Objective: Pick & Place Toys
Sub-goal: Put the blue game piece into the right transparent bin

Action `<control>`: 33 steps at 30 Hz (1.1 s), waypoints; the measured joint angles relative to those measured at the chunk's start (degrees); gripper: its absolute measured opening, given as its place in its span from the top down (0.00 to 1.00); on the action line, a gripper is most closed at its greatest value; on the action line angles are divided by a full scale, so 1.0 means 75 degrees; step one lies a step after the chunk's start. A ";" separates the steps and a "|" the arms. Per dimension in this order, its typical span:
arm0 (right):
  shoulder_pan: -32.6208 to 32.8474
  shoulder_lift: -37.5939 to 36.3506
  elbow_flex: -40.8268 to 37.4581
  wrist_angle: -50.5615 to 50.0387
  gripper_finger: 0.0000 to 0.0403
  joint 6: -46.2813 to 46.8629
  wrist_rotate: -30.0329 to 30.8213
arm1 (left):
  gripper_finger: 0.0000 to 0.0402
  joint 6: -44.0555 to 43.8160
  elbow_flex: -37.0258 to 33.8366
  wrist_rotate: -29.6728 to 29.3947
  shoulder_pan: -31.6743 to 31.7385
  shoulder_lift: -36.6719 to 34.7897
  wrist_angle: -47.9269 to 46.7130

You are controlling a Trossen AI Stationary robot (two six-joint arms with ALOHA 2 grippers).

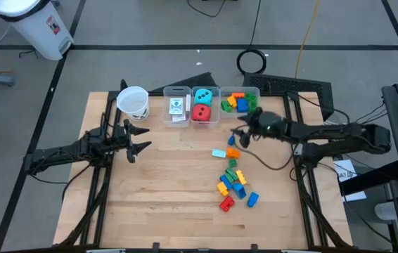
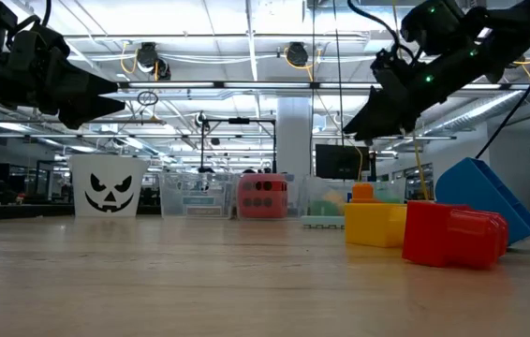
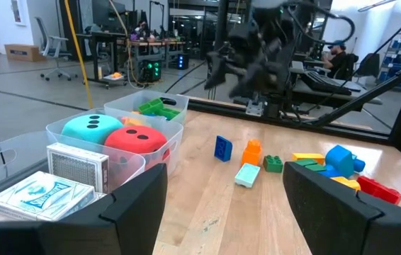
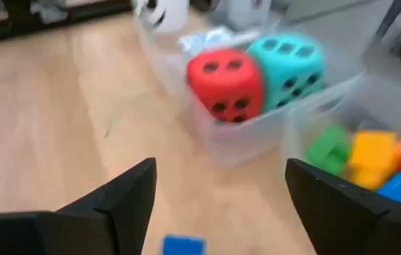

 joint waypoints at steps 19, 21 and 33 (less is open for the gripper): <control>0.1079 0.2729 -0.0041 0.0358 0.31 0.0365 0.0928 | 0.29 0.0000 0.0003 0.0000 0.0000 -0.0001 0.0000; 0.1024 0.2890 -0.0041 0.0378 0.31 0.0357 0.0911 | 0.29 0.0000 0.0003 0.0000 0.0000 0.0000 0.0000; 0.0962 0.3133 -0.0044 0.0483 0.52 0.0337 0.0902 | 0.29 0.0000 0.0003 0.0000 0.0000 0.0000 0.0000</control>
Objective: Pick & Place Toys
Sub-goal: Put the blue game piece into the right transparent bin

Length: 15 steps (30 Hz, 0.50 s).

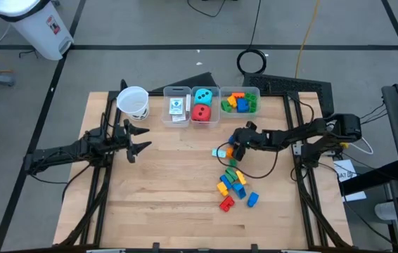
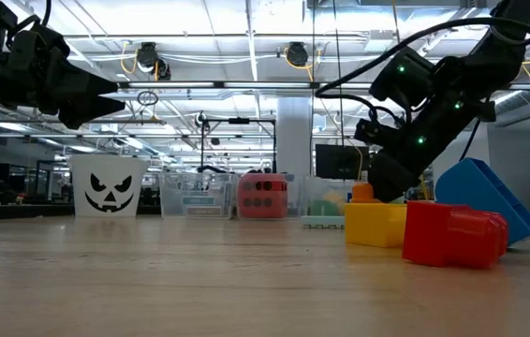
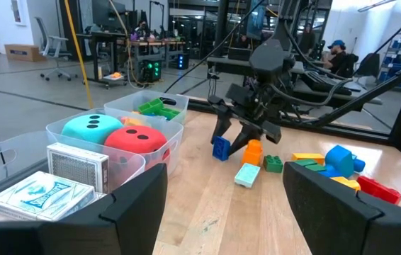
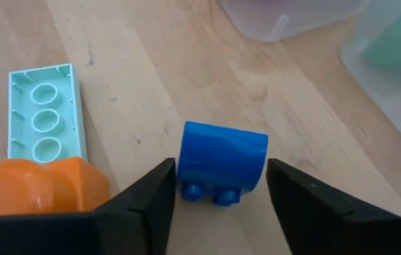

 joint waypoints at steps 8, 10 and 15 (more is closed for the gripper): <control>0.0000 -0.0070 -0.0006 0.0207 0.74 -0.0098 -0.0003 | 0.29 0.0000 0.0000 0.0000 0.0000 -0.0002 0.0000; 0.0000 -0.0213 -0.0006 0.0350 0.75 -0.0352 -0.0009 | 0.29 0.0000 0.0000 -0.0001 0.0000 -0.0001 0.0000; -0.0236 -0.1005 0.0012 0.0414 0.73 -0.0705 -0.0006 | 0.29 0.0000 0.0000 0.0000 0.0000 -0.0002 -0.0002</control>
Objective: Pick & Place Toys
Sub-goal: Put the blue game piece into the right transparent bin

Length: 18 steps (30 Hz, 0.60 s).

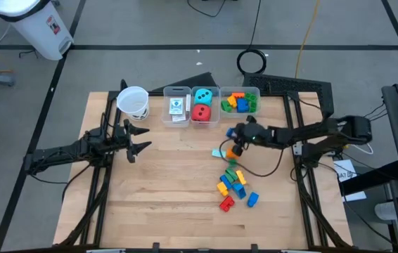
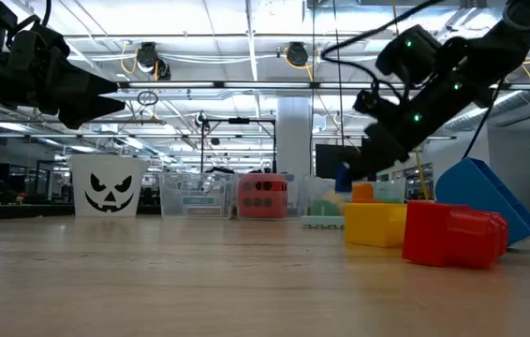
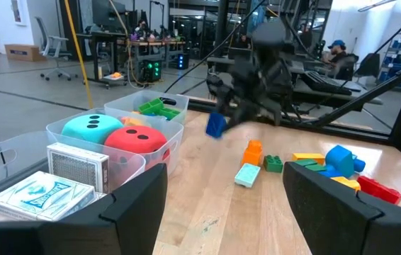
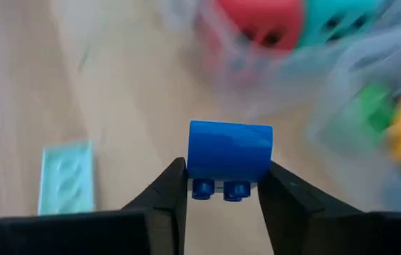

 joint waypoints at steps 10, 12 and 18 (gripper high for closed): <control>-0.1690 -0.1172 0.0006 0.0611 0.75 -0.0120 0.0010 | 0.29 0.0000 0.0000 0.0000 0.0000 0.0001 -0.0001; -0.2076 -0.1082 0.0006 0.0662 0.75 -0.0092 -0.0038 | 0.29 0.0000 0.0002 0.0000 0.0000 0.0002 -0.0001; -0.2963 -0.0309 0.0006 0.1088 0.73 0.0053 -0.1195 | 0.29 0.0000 0.0000 0.0000 0.0000 0.0000 -0.0001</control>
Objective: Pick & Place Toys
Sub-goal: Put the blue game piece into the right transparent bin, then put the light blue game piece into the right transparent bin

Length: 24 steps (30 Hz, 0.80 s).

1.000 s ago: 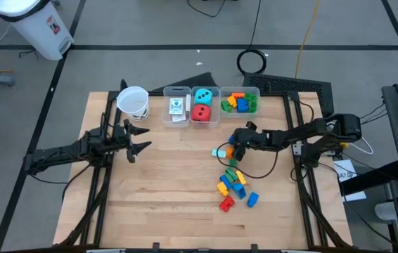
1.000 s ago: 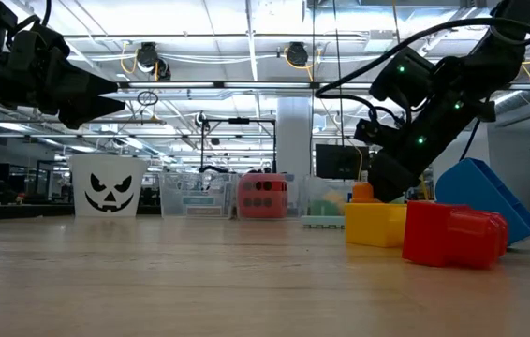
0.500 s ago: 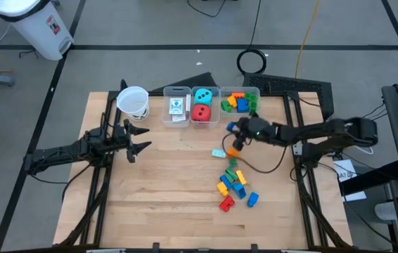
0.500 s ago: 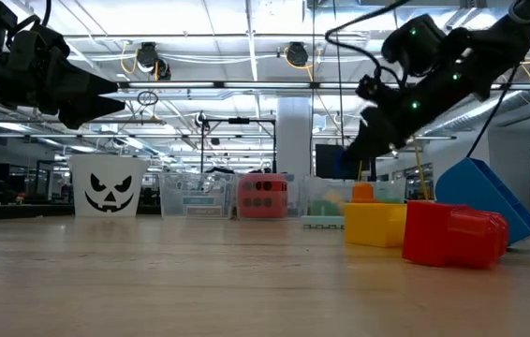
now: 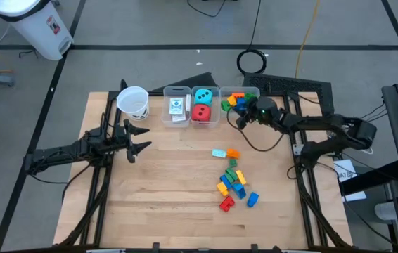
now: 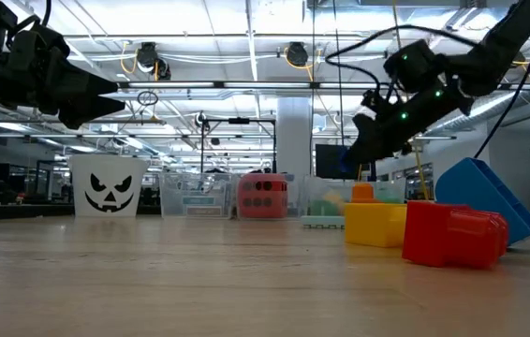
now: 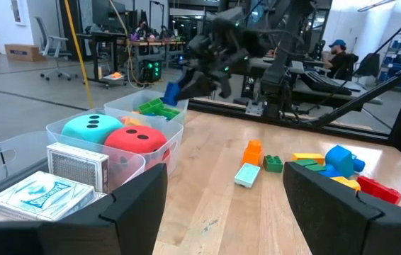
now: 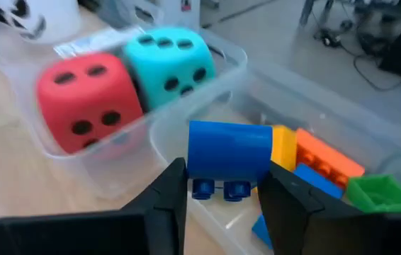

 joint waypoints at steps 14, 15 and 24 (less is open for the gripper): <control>-0.0353 0.1270 0.0000 0.1103 0.60 -0.0137 0.0009 | 0.29 0.0000 0.0003 0.0000 0.0000 0.0000 0.0000; -0.0353 0.1269 0.0000 0.1113 0.58 -0.0134 0.0009 | 0.29 0.0000 0.0003 0.0000 0.0000 0.0000 0.0000; -0.0173 0.1101 0.0000 0.1070 0.40 -0.0175 0.0005 | 0.29 0.0000 0.0003 0.0000 0.0000 0.0001 0.0000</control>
